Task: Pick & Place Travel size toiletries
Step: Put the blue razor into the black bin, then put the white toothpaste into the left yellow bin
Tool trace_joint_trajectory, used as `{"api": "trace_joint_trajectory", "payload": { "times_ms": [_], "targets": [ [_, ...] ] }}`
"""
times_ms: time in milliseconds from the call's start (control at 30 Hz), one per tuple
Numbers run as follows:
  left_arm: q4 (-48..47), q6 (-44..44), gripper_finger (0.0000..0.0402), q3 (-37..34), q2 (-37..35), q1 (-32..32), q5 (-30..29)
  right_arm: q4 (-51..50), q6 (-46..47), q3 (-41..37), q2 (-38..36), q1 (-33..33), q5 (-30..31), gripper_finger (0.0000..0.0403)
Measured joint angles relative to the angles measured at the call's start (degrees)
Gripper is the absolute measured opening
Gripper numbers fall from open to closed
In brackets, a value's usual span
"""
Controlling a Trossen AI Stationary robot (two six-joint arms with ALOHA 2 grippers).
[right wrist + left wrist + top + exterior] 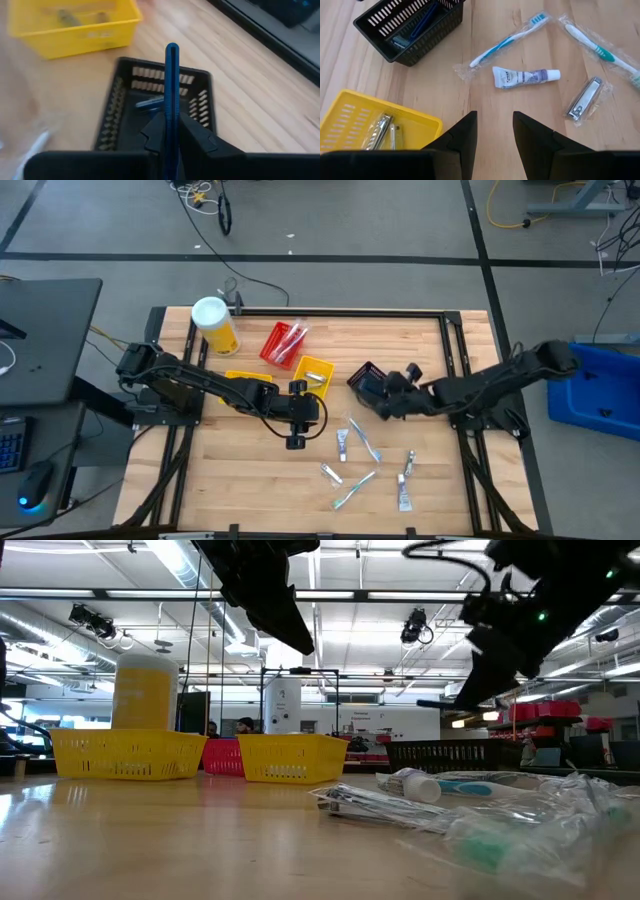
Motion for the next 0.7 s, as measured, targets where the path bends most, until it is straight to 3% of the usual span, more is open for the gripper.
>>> {"api": "trace_joint_trajectory", "payload": {
  "times_ms": [267, 433, 700],
  "targets": [
    [0.0, 2.0, 0.0132, 0.0, 0.0, 0.0, -0.7, 13.7, -1.2, -9.3, 0.3, -5.1, -7.3, 0.0046],
    [-0.1, 2.2, 0.0132, 0.0, 0.0, 0.0, -1.7, 21.4, -2.9, -12.6, 0.6, -6.2, -8.2, 0.005],
    [-0.1, 1.7, 0.0132, 0.0, 0.0, 0.0, -1.7, 22.7, -5.0, -12.8, 0.8, -7.4, -9.5, 0.0104]
  ]
}}
